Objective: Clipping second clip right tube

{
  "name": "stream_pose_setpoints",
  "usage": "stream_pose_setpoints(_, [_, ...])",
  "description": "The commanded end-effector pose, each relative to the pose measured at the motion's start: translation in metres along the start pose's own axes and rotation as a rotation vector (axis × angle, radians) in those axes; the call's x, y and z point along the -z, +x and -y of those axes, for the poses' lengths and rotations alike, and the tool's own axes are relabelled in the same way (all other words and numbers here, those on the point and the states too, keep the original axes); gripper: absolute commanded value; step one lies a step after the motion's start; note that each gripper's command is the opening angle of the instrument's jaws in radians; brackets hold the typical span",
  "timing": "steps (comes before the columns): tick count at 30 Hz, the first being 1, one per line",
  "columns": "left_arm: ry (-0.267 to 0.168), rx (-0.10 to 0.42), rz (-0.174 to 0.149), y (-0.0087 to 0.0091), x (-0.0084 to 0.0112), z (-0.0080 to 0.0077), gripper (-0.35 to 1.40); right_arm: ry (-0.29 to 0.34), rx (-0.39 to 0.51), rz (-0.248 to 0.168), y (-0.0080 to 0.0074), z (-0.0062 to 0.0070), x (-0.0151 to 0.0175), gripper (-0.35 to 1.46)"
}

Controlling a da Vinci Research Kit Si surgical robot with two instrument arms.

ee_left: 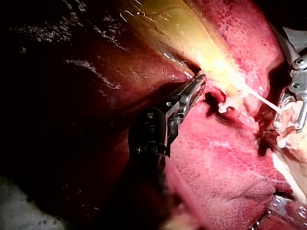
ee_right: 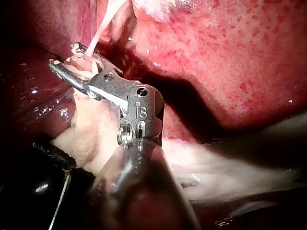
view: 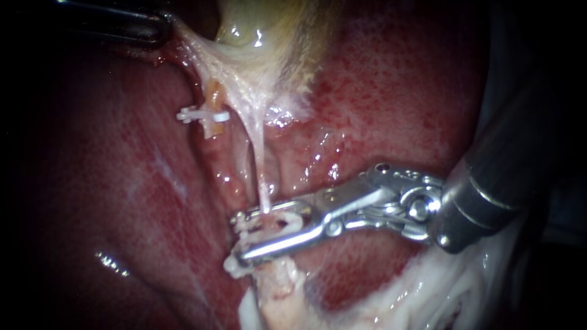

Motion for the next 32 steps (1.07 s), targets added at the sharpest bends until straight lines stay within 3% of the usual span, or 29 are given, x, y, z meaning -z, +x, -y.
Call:
stream_pose_setpoints(1, [0.000,0.000,0.000,0.0000,0.0000,0.0000,-0.35,0.001,0.001,0.001,0.0000,0.0001,0.0000,0.12])
stream_pose_setpoints(7, [0.001,0.000,0.000,0.0000,-0.0001,0.0000,-0.35,0.002,0.001,0.001,0.0001,0.0002,-0.0001,-0.06])
stream_pose_setpoints(13, [0.001,0.000,0.000,0.0000,-0.0001,0.0000,-0.35,0.004,0.000,0.002,0.0001,0.0005,-0.0001,-0.35])
stream_pose_setpoints(32, [0.001,0.000,0.000,0.0000,-0.0001,0.0000,-0.35,0.024,-0.014,0.029,-0.0002,0.0005,-0.0001,-0.35])
